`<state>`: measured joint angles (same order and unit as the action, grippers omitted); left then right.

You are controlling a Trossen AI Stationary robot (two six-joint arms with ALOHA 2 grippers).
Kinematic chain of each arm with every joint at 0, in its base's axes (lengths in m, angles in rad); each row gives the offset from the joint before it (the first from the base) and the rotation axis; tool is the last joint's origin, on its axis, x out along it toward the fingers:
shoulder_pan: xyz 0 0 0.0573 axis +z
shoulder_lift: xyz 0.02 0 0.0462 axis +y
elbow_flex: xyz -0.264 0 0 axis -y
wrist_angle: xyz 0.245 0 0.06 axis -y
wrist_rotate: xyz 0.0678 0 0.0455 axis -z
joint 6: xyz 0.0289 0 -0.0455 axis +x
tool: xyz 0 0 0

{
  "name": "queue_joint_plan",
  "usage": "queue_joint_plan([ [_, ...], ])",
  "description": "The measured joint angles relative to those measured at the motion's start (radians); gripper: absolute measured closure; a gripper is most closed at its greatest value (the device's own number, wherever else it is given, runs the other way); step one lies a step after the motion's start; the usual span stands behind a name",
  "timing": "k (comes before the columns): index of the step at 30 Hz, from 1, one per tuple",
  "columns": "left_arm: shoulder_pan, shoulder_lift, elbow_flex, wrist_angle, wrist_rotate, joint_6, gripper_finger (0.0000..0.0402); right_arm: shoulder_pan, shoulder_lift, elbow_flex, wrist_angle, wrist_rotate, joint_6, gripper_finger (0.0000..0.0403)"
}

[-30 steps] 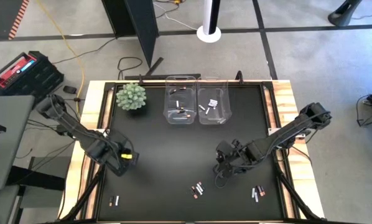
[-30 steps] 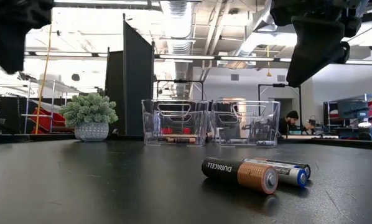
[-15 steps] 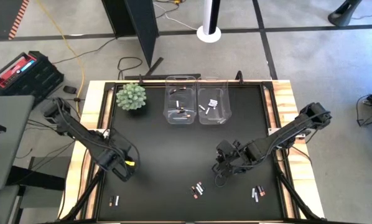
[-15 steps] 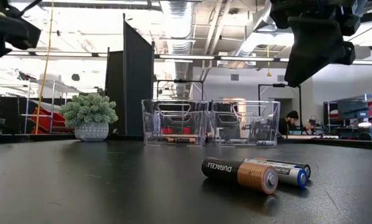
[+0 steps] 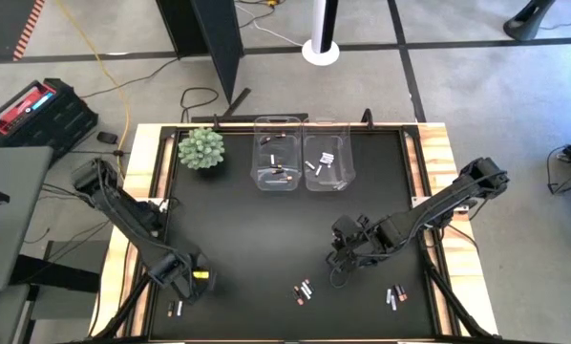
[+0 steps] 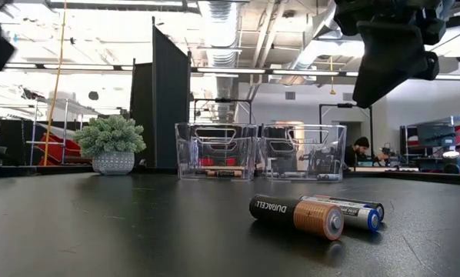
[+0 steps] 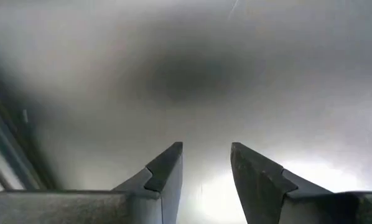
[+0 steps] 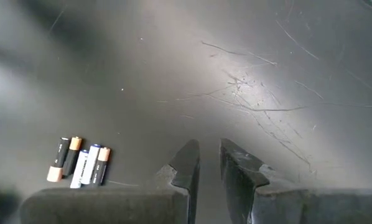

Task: Sort batteries
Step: Put the white battery into the right transparent bin

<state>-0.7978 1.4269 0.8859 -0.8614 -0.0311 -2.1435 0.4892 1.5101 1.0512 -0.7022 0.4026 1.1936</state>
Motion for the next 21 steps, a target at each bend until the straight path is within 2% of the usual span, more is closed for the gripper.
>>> queue_joint_plan([
  [5, -0.046, 0.101, 0.057, 0.002, 0.114, -0.121, 0.0273, 0.009, 0.0, 0.0, -0.003, 0.0, -0.068, 0.0322],
  [16, -0.049, 0.309, 0.213, -0.041, 0.383, -0.106, 0.0274, 0.009, 0.0, 0.0, -0.002, 0.0, -0.138, 0.0322],
  [21, -0.054, 0.361, 0.244, -0.043, 0.394, -0.098, 0.0274, 0.009, 0.0, 0.0, -0.002, 0.0, -0.159, 0.0322],
])
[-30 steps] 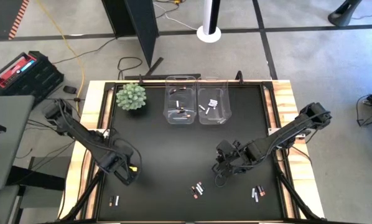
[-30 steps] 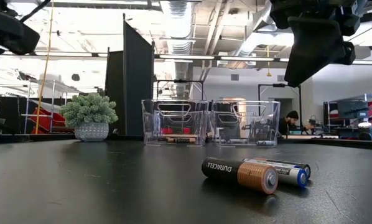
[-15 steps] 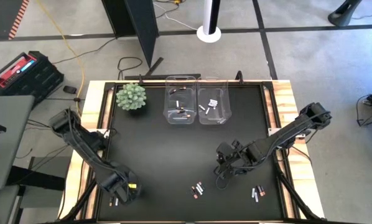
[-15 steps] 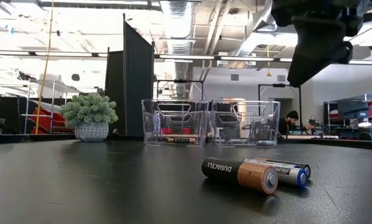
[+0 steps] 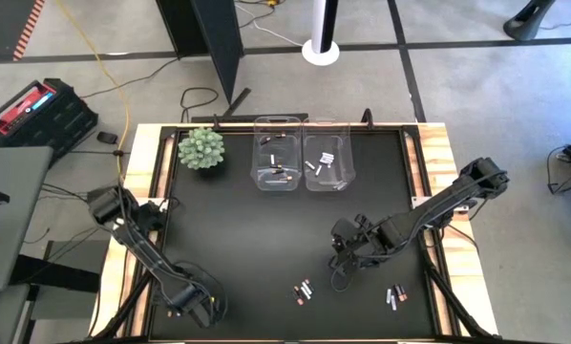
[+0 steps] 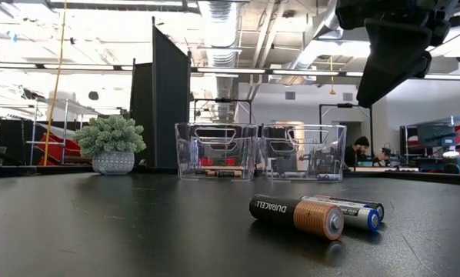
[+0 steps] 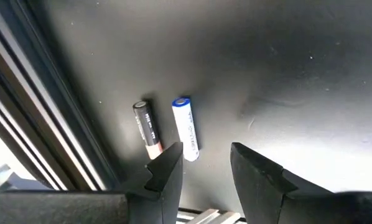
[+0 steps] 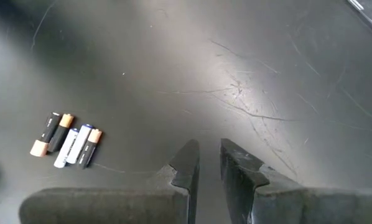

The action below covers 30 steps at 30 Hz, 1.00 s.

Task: Sort batteries
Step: Put the white battery into the right transparent bin

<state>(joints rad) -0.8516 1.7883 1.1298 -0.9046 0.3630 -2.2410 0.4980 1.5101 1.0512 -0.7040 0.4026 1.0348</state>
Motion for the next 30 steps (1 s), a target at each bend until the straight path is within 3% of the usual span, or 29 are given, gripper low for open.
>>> queue_joint_plan([
  [13, -0.026, 0.011, 0.001, -0.031, 0.005, -0.022, 0.0274, 0.0, 0.0, 0.0, 0.0, 0.0, 0.0, 0.0322],
  [30, -0.051, 0.009, -0.051, 0.063, -0.097, -0.084, 0.0274, 0.001, 0.0, 0.0, 0.003, 0.0, 0.004, 0.0322],
])
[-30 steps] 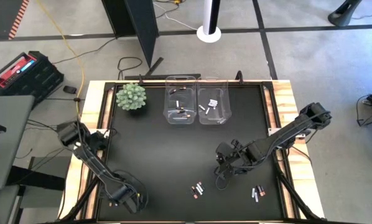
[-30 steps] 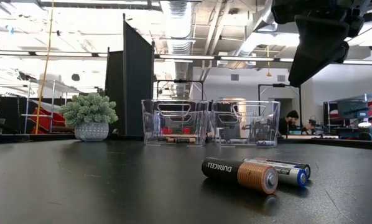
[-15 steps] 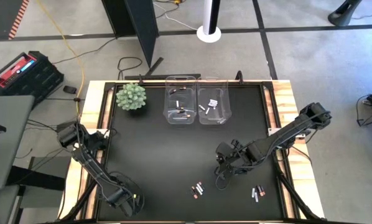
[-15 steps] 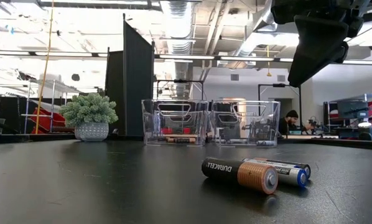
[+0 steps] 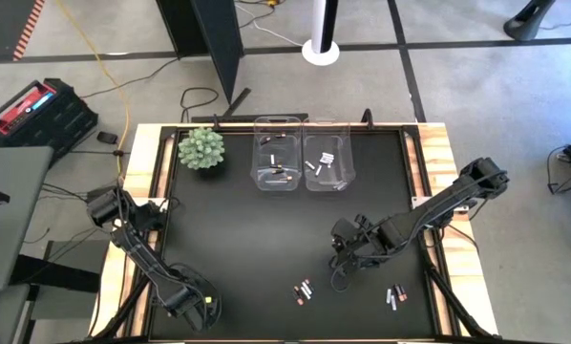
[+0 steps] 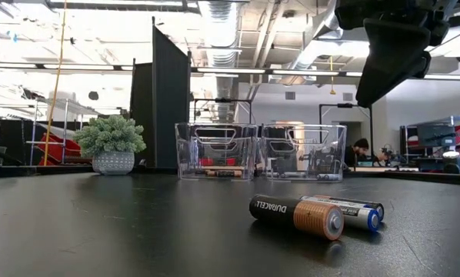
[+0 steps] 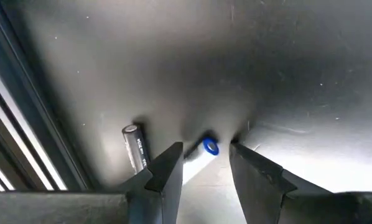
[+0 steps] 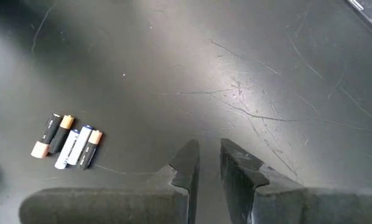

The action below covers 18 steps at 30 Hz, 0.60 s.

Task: Sort batteries
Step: Put the white battery into the right transparent bin

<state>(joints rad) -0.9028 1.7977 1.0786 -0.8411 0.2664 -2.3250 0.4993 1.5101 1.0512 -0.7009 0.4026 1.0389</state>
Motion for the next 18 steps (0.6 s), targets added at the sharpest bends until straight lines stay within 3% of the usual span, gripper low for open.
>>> queue_joint_plan([
  [9, -0.001, 0.0, -0.001, -0.001, -0.02, 0.02, 0.0274, 0.005, 0.0, 0.0, 0.001, 0.0, 0.0, 0.0322],
  [18, -0.001, 0.002, -0.003, 0.021, 0.01, 0.206, 0.0274, 0.004, 0.0, 0.0, 0.001, 0.0, 0.003, 0.0322],
])
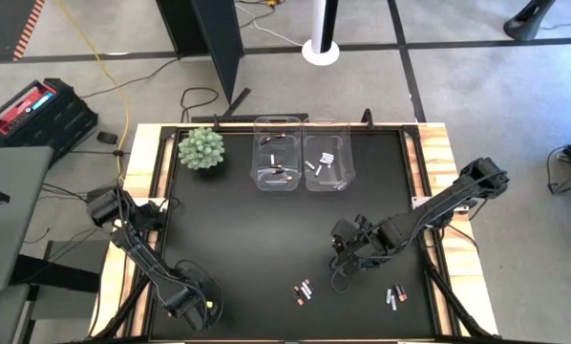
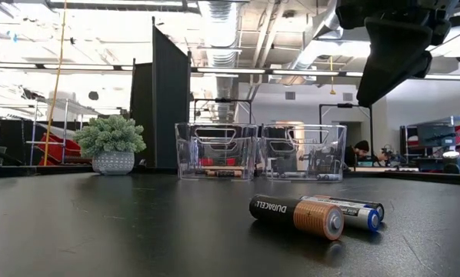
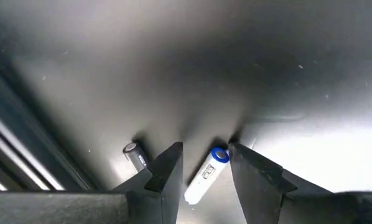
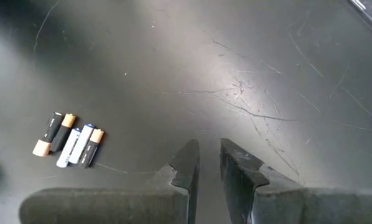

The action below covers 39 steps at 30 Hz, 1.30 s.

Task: Sort batteries
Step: Put the white battery into the right transparent bin

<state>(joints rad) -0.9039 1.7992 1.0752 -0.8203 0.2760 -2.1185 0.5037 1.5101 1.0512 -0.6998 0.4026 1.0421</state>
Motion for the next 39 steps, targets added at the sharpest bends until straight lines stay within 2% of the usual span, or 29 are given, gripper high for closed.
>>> queue_joint_plan([
  [5, -0.002, 0.001, -0.002, 0.048, 0.008, 0.087, 0.0274, 0.0, 0.0, 0.0, 0.001, 0.0, 0.007, 0.0322],
  [17, -0.055, 0.002, -0.002, 0.08, 0.062, 0.093, 0.0274, 0.0, 0.0, 0.0, 0.005, 0.0, 0.036, 0.0322],
  [39, -0.038, 0.002, 0.001, 0.045, -0.004, 0.17, 0.028, 0.0, 0.0, 0.0, 0.006, 0.0, 0.06, 0.0322],
])
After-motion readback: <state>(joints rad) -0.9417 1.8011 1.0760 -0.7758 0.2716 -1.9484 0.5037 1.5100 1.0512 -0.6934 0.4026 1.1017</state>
